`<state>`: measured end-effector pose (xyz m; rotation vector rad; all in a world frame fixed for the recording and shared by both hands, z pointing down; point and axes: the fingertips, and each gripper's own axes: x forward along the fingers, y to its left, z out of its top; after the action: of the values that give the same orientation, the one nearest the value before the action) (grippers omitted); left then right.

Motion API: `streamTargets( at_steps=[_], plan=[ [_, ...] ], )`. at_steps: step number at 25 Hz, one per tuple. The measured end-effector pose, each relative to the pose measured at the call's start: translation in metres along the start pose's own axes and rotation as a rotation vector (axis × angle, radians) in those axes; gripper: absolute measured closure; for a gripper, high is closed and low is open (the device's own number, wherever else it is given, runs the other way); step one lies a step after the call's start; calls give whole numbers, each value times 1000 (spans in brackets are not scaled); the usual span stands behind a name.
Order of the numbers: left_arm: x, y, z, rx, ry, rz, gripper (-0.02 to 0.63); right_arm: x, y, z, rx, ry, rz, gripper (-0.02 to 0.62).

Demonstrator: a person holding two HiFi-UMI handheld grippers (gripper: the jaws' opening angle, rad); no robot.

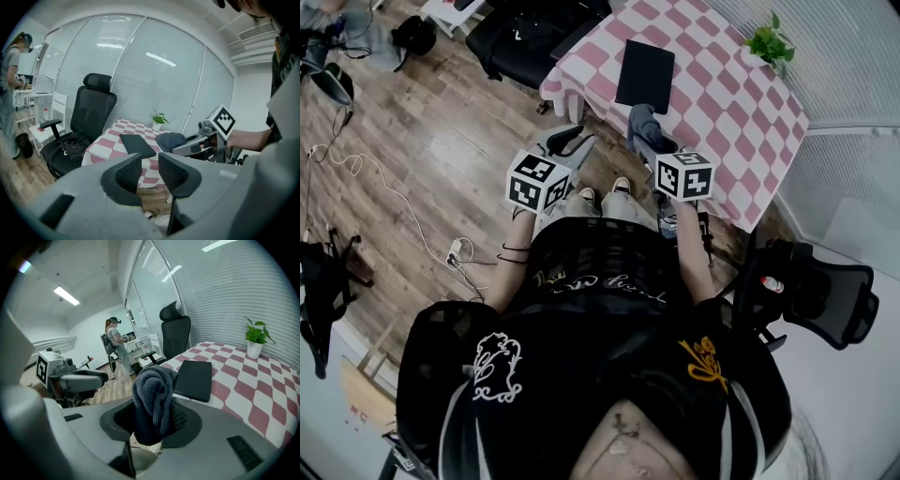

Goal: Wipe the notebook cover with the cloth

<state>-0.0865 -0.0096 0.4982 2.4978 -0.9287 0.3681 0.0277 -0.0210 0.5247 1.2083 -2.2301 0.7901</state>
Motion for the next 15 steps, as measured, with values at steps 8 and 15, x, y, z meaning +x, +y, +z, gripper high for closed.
streamTargets(
  at_steps=[8,15],
  plan=[
    [-18,3,-3,-28,-36,48,487,1,20,-5,-43,29,42,483],
    [-24,-24,-13,-40,-36,87,487,-23,33,-23,-70,33,96,483]
  ],
)
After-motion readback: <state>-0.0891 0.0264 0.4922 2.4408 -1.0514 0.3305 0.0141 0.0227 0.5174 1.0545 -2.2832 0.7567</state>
